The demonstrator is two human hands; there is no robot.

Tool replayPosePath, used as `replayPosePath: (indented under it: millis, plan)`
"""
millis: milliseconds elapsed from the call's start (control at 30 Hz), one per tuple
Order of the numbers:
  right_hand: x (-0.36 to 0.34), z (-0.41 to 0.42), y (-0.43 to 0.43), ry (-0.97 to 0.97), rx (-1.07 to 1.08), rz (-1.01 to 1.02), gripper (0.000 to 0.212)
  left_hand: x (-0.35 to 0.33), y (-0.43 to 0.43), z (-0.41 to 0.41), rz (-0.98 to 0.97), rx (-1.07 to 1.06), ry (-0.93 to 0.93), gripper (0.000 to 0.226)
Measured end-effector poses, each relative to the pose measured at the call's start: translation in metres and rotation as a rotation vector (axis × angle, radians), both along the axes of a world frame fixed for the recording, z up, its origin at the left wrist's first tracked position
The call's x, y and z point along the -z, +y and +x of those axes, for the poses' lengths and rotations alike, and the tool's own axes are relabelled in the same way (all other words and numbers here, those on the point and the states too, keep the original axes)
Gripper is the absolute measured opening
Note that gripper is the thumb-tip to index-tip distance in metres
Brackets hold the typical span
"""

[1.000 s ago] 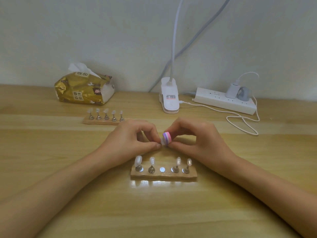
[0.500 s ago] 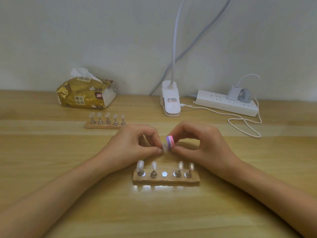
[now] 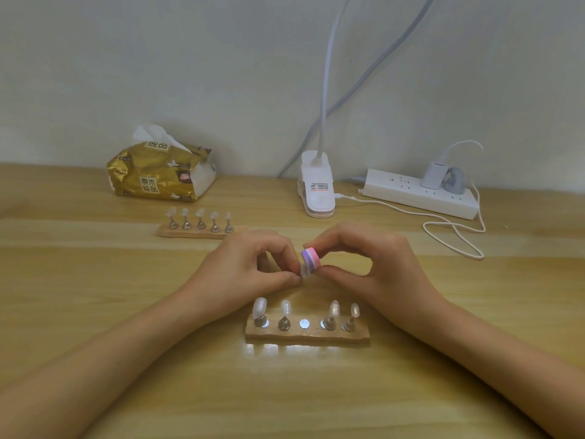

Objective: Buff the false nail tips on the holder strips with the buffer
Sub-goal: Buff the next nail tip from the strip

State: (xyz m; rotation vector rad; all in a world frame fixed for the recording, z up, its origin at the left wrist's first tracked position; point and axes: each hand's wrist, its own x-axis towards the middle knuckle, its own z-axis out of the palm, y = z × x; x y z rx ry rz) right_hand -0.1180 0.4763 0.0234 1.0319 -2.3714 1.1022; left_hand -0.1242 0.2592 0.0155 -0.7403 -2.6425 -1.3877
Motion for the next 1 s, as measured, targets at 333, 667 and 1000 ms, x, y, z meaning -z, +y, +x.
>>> replayPosePath:
  millis: [333,667,1000]
  plan:
    - [0.0001,-0.0011,0.0003,-0.032,0.015,-0.006,0.011,0.0002,0.0004,0.0006,-0.006,-0.008,0.015,0.021]
    - [0.0015,-0.0019,-0.0025,0.051,0.012,-0.003,0.008,-0.0012,0.0012,0.0014,-0.011,-0.024,0.026,0.017]
    - [-0.0004,-0.0019,-0.0014,-0.078,0.031,-0.021,0.012,-0.0008,0.0018,0.0017,-0.013,-0.018,0.016,0.015]
